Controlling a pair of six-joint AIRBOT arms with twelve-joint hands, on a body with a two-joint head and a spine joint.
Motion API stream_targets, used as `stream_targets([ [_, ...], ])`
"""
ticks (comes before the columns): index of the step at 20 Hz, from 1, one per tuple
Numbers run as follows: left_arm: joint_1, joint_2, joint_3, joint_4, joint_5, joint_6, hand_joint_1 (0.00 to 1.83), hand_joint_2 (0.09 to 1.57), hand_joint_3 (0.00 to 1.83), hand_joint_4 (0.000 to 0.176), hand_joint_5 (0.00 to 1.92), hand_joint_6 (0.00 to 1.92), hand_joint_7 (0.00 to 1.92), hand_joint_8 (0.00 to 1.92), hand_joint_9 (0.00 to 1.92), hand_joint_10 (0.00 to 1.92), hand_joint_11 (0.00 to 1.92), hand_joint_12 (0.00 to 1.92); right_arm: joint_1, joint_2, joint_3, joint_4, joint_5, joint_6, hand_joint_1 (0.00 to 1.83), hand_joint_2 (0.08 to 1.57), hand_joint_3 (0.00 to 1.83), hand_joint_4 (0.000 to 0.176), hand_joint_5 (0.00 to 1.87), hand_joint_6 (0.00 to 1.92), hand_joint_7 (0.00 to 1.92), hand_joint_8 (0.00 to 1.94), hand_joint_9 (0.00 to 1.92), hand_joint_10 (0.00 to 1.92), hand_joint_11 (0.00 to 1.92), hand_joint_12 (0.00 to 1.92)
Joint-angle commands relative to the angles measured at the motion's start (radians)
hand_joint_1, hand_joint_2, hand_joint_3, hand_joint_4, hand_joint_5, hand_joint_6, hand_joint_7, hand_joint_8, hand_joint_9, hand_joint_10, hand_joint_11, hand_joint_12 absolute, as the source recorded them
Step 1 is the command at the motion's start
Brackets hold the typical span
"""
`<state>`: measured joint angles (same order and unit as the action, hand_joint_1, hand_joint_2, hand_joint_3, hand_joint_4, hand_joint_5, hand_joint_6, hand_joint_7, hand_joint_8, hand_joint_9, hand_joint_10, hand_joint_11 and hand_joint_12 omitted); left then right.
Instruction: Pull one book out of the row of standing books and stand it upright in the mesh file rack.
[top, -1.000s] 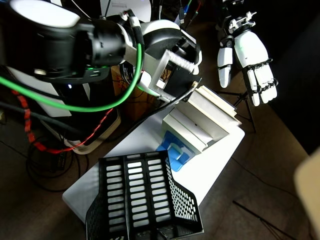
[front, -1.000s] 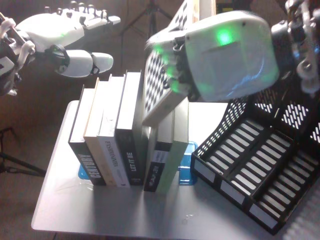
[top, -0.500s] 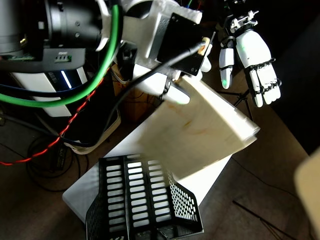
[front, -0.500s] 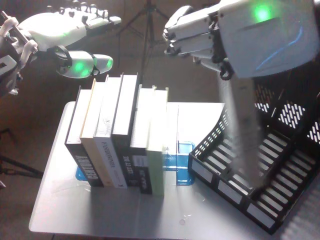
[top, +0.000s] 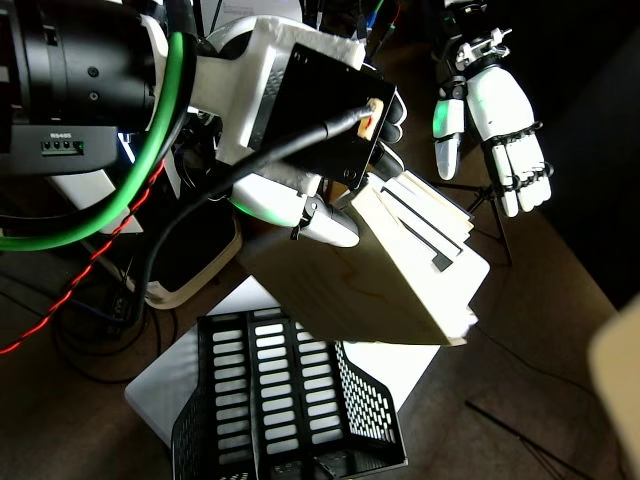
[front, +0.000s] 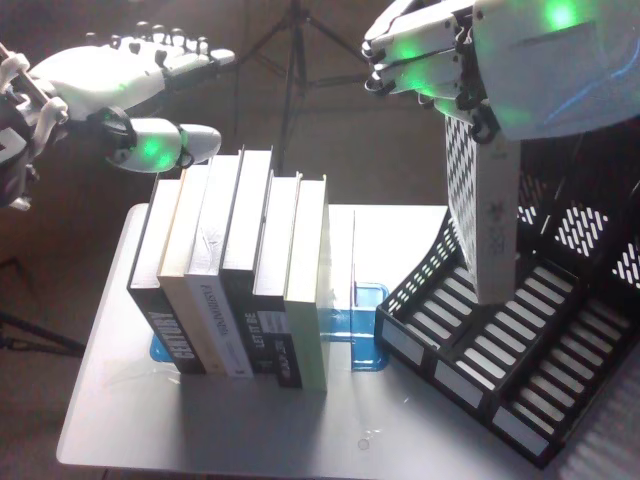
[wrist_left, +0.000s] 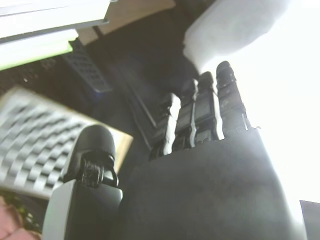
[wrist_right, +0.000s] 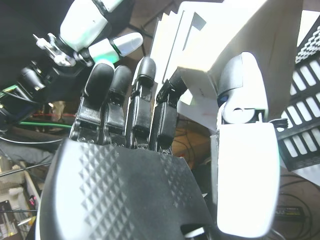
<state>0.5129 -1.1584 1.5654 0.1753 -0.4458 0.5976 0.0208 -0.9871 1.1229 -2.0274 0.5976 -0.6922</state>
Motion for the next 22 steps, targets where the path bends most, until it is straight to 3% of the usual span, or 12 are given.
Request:
stream_targets([
  [1,-0.006,0.014,0.002,-0.028,-0.113,0.003,0.10,1.39,0.00,0.077,0.02,0.00,0.00,0.00,0.00,0.00,0.00,0.00,0.006,0.011,0.005,0.047,-0.048,-0.013,1.20,1.18,0.01,0.000,0.97,1.04,0.66,1.28,0.25,1.58,0.00,1.92],
  [2,-0.003,0.014,0.002,-0.033,-0.116,0.003,0.08,1.39,0.00,0.078,0.02,0.00,0.00,0.00,0.00,0.00,0.00,0.00,-0.002,0.013,0.007,0.050,-0.055,-0.013,1.20,1.18,0.00,0.000,0.93,1.02,0.78,1.38,0.50,1.58,0.18,1.92],
  [3,0.002,0.014,0.001,-0.038,-0.119,0.003,0.08,1.39,0.00,0.081,0.02,0.00,0.00,0.00,0.00,0.00,0.00,0.00,-0.008,0.015,0.009,0.050,-0.061,-0.013,1.19,1.18,0.00,0.000,0.92,1.07,0.81,1.33,0.57,1.51,0.20,1.92],
  [4,0.008,0.017,-0.001,-0.047,-0.123,0.004,0.07,1.39,0.00,0.085,0.03,0.00,0.00,0.00,0.00,0.00,0.00,0.00,-0.014,0.015,0.010,0.050,-0.068,-0.013,1.20,1.19,0.00,0.000,0.92,1.19,0.73,1.30,0.40,1.36,0.04,1.92],
  [9,0.037,0.031,-0.015,-0.098,-0.143,0.018,0.09,1.39,0.00,0.065,0.03,0.00,0.00,0.00,0.00,0.00,0.00,0.00,-0.046,0.007,0.026,0.063,-0.107,-0.013,1.18,1.20,0.00,0.000,0.86,1.31,0.78,1.22,0.55,1.23,0.14,1.89],
  [13,0.055,0.034,-0.020,-0.115,-0.147,0.019,0.12,1.40,0.00,0.068,0.03,0.00,0.00,0.00,0.00,0.00,0.00,0.00,-0.097,-0.013,0.056,0.170,-0.139,-0.013,1.23,1.18,0.00,0.000,0.82,1.05,0.91,1.38,0.88,1.59,0.60,1.92],
  [14,0.059,0.036,-0.021,-0.119,-0.149,0.019,0.14,1.39,0.00,0.069,0.04,0.00,0.00,0.00,0.00,0.00,0.00,0.00,-0.107,-0.019,0.063,0.184,-0.143,-0.013,1.15,1.19,0.00,0.000,0.84,1.18,1.04,1.52,1.05,1.75,0.88,1.92],
  [16,0.067,0.040,-0.024,-0.131,-0.155,0.019,0.13,1.39,0.00,0.074,0.04,0.00,0.00,0.00,0.00,0.00,0.00,0.00,-0.130,-0.037,0.084,0.225,-0.163,-0.013,1.13,1.21,0.01,0.000,0.79,1.24,0.99,1.69,1.11,1.88,1.06,1.92],
  [17,0.074,0.042,-0.026,-0.137,-0.157,0.019,0.13,1.39,0.00,0.074,0.04,0.00,0.00,0.00,0.00,0.00,0.00,0.00,-0.144,-0.051,0.102,0.265,-0.168,-0.013,1.13,1.21,0.01,0.000,0.79,1.24,0.99,1.69,1.11,1.88,1.06,1.92],
  [19,0.082,0.045,-0.027,-0.145,-0.161,0.020,0.15,1.39,0.00,0.059,0.05,0.01,0.00,0.00,0.00,0.00,0.00,0.00,-0.163,-0.076,0.129,0.293,-0.182,-0.013,1.21,1.23,0.00,0.000,0.79,1.06,0.82,1.56,0.86,1.73,0.78,1.92],
  [20,0.083,0.045,-0.028,-0.149,-0.162,0.022,0.18,1.38,0.00,0.076,0.05,0.00,0.00,0.00,0.00,0.00,0.00,0.00,-0.175,-0.090,0.143,0.293,-0.196,-0.013,1.19,1.22,0.00,0.000,0.80,1.13,0.80,1.47,0.72,1.55,0.53,1.92],
  [22,0.084,0.045,-0.028,-0.149,-0.162,0.022,0.18,1.38,0.00,0.081,0.05,0.00,0.00,0.00,0.00,0.00,0.00,0.00,-0.183,-0.106,0.157,0.293,-0.212,-0.013,1.19,1.21,0.00,0.000,0.82,1.14,0.81,1.41,0.73,1.49,0.51,1.92],
])
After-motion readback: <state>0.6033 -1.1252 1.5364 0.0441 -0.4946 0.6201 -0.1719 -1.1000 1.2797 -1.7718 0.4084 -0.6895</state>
